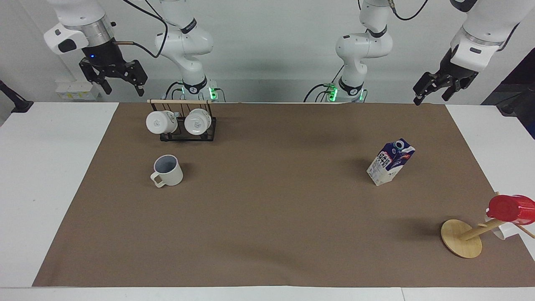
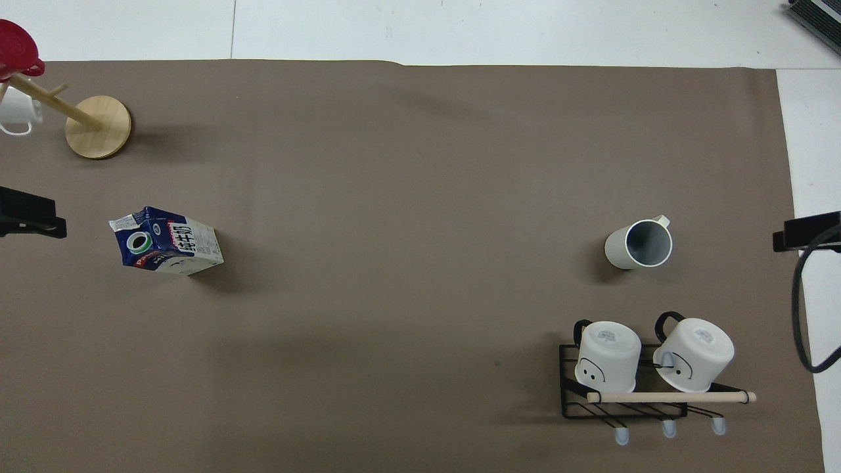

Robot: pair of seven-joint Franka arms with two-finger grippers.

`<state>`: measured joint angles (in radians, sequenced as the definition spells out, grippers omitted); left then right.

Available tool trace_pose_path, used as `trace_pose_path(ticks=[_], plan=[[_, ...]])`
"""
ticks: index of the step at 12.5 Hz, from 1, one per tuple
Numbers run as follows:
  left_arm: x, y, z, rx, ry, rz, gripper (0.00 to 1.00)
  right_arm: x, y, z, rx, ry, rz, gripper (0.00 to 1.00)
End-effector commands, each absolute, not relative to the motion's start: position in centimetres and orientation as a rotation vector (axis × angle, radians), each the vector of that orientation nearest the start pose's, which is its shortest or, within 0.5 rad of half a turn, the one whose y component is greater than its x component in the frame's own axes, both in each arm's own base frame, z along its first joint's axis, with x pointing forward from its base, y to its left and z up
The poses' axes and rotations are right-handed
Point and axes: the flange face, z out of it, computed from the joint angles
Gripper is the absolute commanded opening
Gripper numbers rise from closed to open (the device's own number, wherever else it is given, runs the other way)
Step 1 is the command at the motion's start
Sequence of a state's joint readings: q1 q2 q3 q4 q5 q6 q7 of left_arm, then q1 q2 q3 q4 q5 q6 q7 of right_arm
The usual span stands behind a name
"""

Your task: Place cup and milk on table

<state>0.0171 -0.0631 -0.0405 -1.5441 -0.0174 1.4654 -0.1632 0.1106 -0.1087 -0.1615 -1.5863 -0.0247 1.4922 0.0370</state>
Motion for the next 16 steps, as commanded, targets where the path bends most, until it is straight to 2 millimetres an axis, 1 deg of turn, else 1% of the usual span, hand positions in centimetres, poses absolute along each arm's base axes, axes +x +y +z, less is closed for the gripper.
trace_pose_path(ticks=[1, 8, 13, 15, 16], plan=[[52.2, -1.5, 66.7, -3.148, -0.231, 0.039, 1.00, 50.8, -3.5, 66.6, -3.135, 0.157, -0.031, 1.00], [52.1, -1.6, 66.8, -3.149, -0.226, 0.037, 1.00, 50.8, -3.4, 66.6, -3.135, 0.159, -0.036, 1.00], [52.1, -1.6, 66.8, -3.149, -0.226, 0.039, 1.00, 51.1, -3.1, 66.0, -3.135, 0.147, -0.048, 1.00], [52.2, -1.6, 66.7, -3.149, -0.226, 0.037, 1.00, 51.4, -2.7, 65.0, -3.135, 0.136, -0.043, 1.00], [52.2, -1.6, 66.7, -3.149, -0.234, 0.034, 1.00, 51.6, -2.5, 64.2, -3.136, 0.131, -0.048, 1.00]])
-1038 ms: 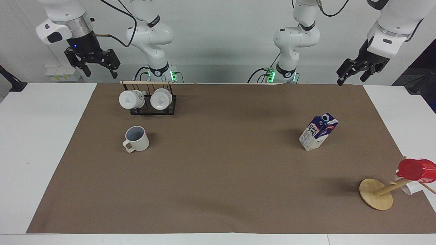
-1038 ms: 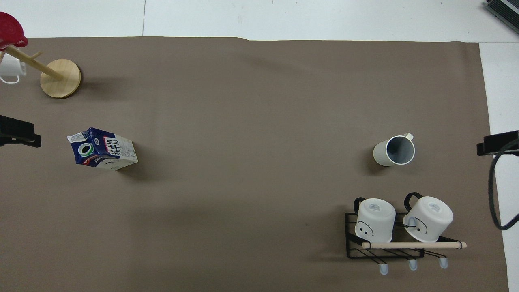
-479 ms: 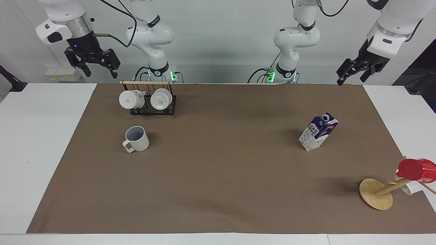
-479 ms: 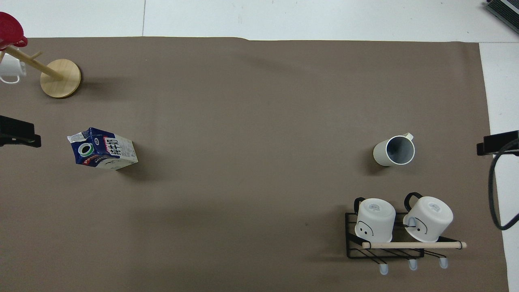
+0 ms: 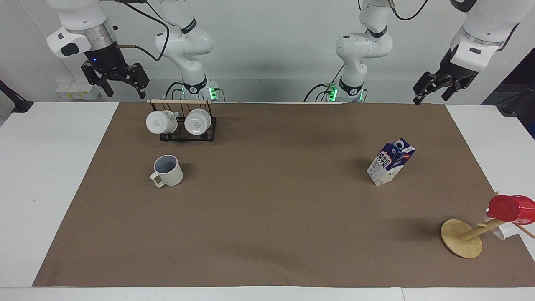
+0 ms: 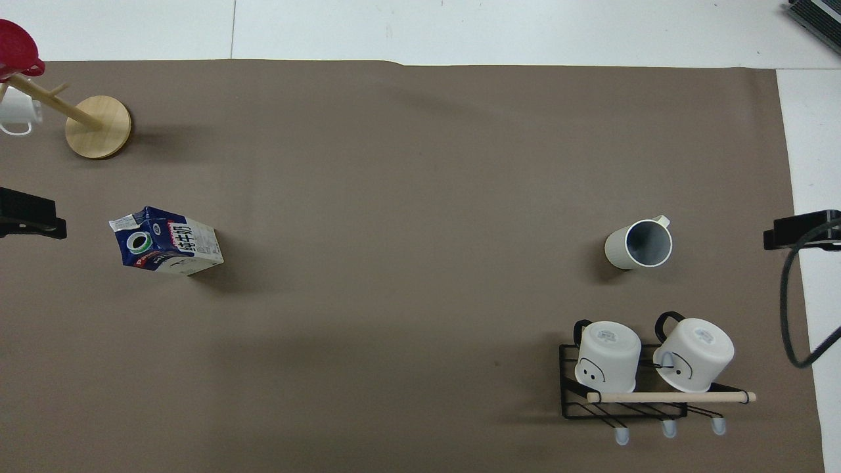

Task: Place cup and milk on table
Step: 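Reach the right gripper to the dark-lined white mug and grasp it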

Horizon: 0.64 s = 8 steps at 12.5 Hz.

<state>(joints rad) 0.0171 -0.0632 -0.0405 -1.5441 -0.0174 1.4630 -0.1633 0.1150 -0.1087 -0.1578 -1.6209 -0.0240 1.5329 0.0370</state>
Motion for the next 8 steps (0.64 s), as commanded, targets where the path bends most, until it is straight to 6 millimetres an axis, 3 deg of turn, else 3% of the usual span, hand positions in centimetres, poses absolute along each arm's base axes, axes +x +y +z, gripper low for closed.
trace_pose_path(ticks=[1, 8], plan=[[52.2, -1.7, 66.7, -3.149, -0.226, 0.034, 1.00, 51.7, -2.5, 63.7, -3.135, 0.128, -0.060, 1.00], [52.0, -1.8, 66.4, -3.149, -0.200, 0.061, 1.00, 52.8, -1.1, 56.7, -3.134, 0.093, -0.055, 1.00]])
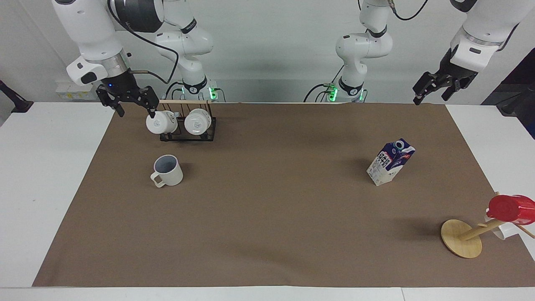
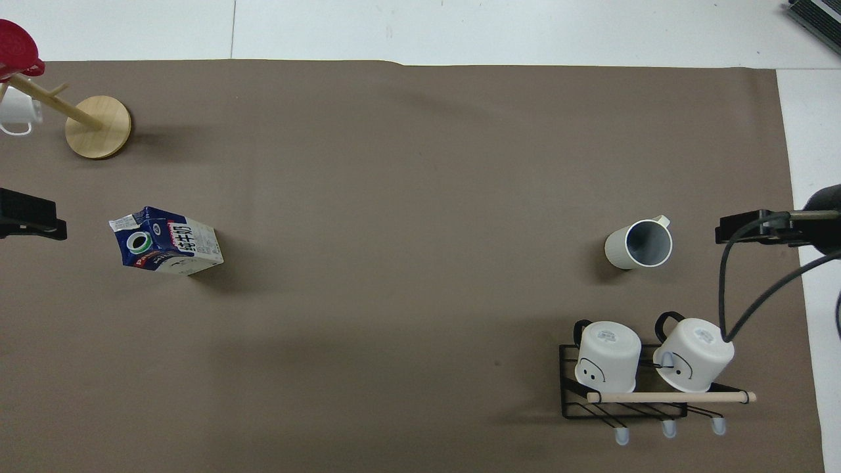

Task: Place cup and milk on table
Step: 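Reach the right gripper to the dark-lined white mug and grasp it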

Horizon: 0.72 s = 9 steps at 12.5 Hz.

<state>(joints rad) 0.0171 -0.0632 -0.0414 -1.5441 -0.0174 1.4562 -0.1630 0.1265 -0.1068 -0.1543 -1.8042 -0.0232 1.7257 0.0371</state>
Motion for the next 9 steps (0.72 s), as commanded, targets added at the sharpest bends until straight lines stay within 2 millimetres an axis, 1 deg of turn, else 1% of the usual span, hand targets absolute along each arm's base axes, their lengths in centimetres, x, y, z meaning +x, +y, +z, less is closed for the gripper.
trace_pose_path(ticks=[1, 2, 3, 5, 6, 7, 9], plan=[[51.9, -1.8, 66.4, -3.150, -0.188, 0.058, 1.00, 53.0, -0.9, 55.4, -3.135, 0.088, -0.058, 1.00], [51.9, -1.7, 66.2, -3.151, -0.164, 0.060, 1.00, 53.2, -0.4, 54.2, -3.135, 0.073, -0.072, 1.00], [51.7, -1.7, 66.2, -3.154, -0.104, 0.060, 1.00, 53.5, 0.4, 52.7, -3.135, 0.054, -0.073, 1.00], [51.6, -1.7, 66.0, -3.157, 0.051, 0.056, 1.00, 54.2, 0.6, 49.9, -3.140, 0.048, -0.069, 1.00], [51.7, -1.6, 66.1, -3.159, 0.083, 0.037, 1.00, 54.7, 0.8, 48.3, -3.142, 0.044, -0.060, 1.00], [51.9, -1.6, 66.2, -3.159, 0.080, 0.015, 1.00, 55.2, 1.8, 46.8, -3.146, 0.003, -0.060, 1.00], [52.0, -1.6, 66.2, -3.160, 0.066, 0.007, 1.00, 56.0, 2.6, 44.2, -3.150, -0.028, -0.083, 1.00]])
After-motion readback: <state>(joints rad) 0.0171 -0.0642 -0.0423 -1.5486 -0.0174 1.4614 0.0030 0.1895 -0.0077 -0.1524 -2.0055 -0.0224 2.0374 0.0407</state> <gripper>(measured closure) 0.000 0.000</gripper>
